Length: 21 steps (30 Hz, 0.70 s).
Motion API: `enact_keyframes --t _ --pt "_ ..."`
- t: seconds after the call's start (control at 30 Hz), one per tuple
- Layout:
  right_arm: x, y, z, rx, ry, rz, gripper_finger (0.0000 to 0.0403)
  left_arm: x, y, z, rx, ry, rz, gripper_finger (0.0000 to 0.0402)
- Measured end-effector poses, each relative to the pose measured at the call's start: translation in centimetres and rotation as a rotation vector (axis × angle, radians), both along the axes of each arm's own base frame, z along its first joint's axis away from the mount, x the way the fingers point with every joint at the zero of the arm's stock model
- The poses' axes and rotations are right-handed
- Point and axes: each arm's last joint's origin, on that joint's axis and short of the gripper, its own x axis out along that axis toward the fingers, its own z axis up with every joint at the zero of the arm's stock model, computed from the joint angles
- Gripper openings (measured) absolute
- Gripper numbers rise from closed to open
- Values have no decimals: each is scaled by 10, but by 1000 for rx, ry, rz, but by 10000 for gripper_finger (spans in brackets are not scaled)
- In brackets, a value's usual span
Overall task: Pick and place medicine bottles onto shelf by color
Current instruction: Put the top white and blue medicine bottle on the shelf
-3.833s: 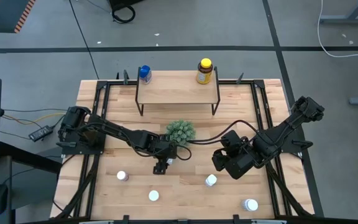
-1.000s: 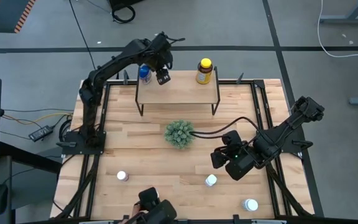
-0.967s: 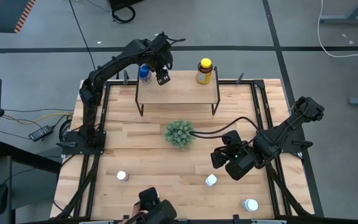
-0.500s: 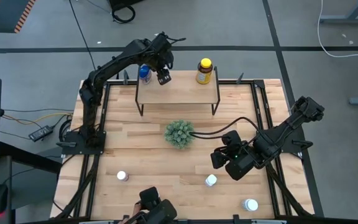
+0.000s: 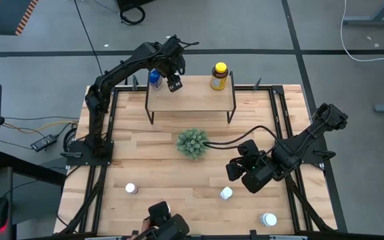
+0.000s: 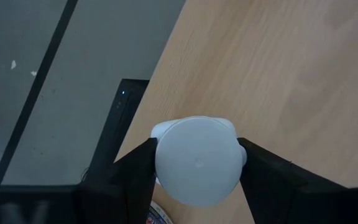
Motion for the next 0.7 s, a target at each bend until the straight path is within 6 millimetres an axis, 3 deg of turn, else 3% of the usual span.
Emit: enact_keyframes --t 0.7 --pt "0 0 0 1 -1 0 276 0 1 0 38 20 23 260"
